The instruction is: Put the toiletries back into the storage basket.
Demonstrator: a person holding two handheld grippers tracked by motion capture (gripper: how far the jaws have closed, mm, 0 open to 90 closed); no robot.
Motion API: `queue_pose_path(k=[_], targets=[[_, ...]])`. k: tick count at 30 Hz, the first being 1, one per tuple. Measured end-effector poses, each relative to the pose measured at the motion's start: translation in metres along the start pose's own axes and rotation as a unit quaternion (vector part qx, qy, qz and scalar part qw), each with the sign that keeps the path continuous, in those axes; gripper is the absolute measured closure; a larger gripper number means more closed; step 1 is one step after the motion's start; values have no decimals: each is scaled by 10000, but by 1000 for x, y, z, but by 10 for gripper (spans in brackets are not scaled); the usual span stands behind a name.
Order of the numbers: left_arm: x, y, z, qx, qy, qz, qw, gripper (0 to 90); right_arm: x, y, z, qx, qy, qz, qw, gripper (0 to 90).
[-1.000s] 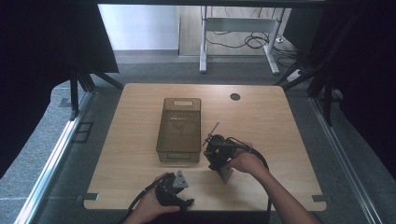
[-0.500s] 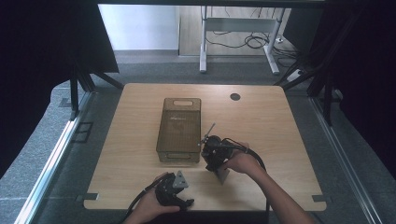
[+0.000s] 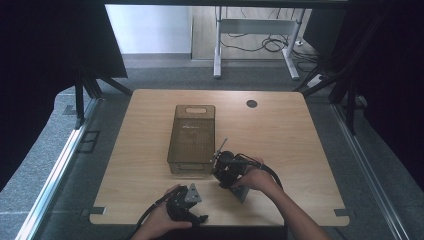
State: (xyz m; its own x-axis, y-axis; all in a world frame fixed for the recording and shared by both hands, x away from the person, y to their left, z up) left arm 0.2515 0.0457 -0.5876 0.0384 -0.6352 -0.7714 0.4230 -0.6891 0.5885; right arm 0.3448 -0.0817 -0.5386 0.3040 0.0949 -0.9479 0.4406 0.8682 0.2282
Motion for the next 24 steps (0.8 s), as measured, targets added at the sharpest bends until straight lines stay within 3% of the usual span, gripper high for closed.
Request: queue_pose_path(k=[24], targets=[[1, 0, -2, 13, -11, 100, 9999, 127, 14, -2, -9, -36, 93, -50, 9999, 463]])
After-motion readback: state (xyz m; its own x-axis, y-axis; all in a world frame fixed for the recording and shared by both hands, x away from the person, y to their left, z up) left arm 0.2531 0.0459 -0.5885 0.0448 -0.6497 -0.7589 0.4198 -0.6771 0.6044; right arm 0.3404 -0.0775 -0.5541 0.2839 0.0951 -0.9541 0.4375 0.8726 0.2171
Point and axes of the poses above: each handheld gripper's, and its own axes: x roughly forward along the jaws, y roughly out of its top, z roughly to its right, the point moved 7 cm from there along x, roughly forward along the jaws, and after that the axes turned 15 degrees about -y, right-handed, at the moved point
